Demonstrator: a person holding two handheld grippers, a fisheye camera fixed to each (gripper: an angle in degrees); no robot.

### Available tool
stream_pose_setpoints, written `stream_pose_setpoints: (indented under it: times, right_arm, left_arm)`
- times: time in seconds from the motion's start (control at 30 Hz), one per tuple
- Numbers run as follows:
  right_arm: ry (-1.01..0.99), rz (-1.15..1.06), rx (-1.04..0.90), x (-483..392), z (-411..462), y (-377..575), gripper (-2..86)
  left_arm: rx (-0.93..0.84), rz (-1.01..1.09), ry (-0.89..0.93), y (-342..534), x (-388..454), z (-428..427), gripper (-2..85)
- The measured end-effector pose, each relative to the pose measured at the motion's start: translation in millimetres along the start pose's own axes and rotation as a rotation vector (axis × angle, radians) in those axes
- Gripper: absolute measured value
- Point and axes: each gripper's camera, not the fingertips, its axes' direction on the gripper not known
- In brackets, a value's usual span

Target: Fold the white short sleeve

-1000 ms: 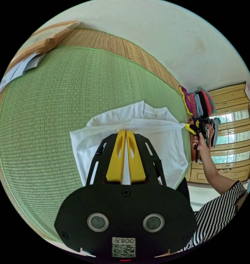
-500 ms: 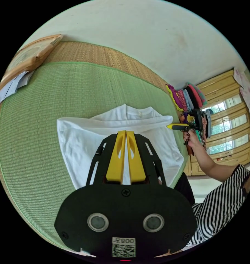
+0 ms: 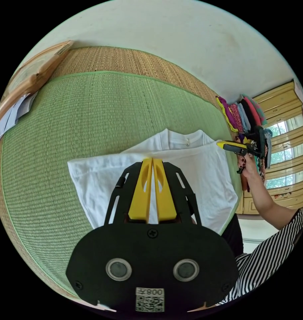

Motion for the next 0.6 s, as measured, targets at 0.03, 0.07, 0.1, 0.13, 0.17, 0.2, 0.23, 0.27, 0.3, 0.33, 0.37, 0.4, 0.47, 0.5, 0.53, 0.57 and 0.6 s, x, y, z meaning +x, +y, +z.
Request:
stream_pose_setpoints:
  times: [0.03, 0.07, 0.1, 0.13, 0.17, 0.2, 0.23, 0.27, 0.3, 0.33, 0.37, 0.4, 0.47, 0.5, 0.53, 0.57, 0.6]
  right_arm:
    - [0.012, -0.001, 0.0, -2.2, 2.0, 2.1, 0.1]
    - [0.046, -0.006, -0.01, -6.2, 8.4, 5.9, 0.1]
    - [0.08, -0.015, -0.04, -9.7, 18.3, 8.8, 0.1]
    - [0.091, -0.021, -0.038, -11.6, 21.4, 10.3, 0.1]
    - [0.105, -0.045, -0.013, -16.0, 22.9, 14.1, 0.1]
    - [0.121, -0.064, -0.013, -19.7, 25.9, 15.7, 0.1]
    - [0.127, -0.069, -0.013, -21.3, 27.1, 16.3, 0.1]
    - [0.137, -0.075, -0.014, -24.1, 29.4, 17.6, 0.1]
    - [0.147, -0.083, -0.011, -26.6, 31.7, 19.7, 0.1]
    - [0.151, -0.087, -0.008, -27.7, 32.7, 21.0, 0.1]
    - [0.148, -0.086, -0.003, -28.1, 34.1, 23.2, 0.2]
    - [0.129, -0.067, -0.006, -26.2, 34.7, 24.3, 0.2]
    - [0.104, -0.052, -0.028, -24.4, 34.6, 24.7, 0.2]
    - [0.118, -0.049, -0.024, -24.5, 34.5, 26.1, 0.2]
    - [0.131, -0.043, -0.013, -24.5, 34.1, 27.3, 0.2]
    - [0.143, -0.035, 0.009, -24.3, 33.5, 29.8, 0.1]
    - [0.137, -0.022, 0.003, -22.7, 35.5, 30.7, 0.1]
  left_arm:
    - [0.011, 0.0, 0.013, 2.1, -3.2, 0.5, 0.1]
    - [0.014, -0.003, 0.021, 3.2, -5.2, 0.7, 0.1]
    - [0.02, -0.01, 0.039, 5.6, -9.3, 0.7, 0.1]
    - [0.025, -0.016, 0.053, 8.3, -12.9, 0.6, 0.1]
    - [0.027, -0.018, 0.059, 9.7, -14.6, 0.6, 0.1]
    - [0.031, -0.024, 0.065, 12.2, -17.1, 0.4, 0.1]
    - [0.031, -0.029, 0.068, 14.2, -19.0, 0.2, 0.1]
    - [0.029, -0.031, 0.068, 15.1, -19.8, 0.1, 0.1]
    - [0.027, -0.034, 0.066, 16.9, -21.0, -0.3, 0.1]
    - [0.027, -0.041, 0.064, 19.2, -22.0, -1.1, 0.1]
    - [0.027, -0.045, 0.06, 20.6, -22.2, -1.9, 0.1]
    - [0.036, -0.049, 0.042, 24.1, -21.7, -4.8, 0.1]
    - [0.065, -0.041, 0.015, 30.2, -21.1, -11.9, 0.2]
    - [0.078, -0.041, 0.002, 33.9, -23.1, -15.8, 0.2]
    - [0.078, -0.058, -0.022, 37.0, -27.8, -18.1, 0.2]
    - [0.075, -0.07, -0.037, 38.5, -31.1, -18.7, 0.2]
    - [0.057, -0.094, -0.063, 41.4, -38.7, -17.9, 0.2]
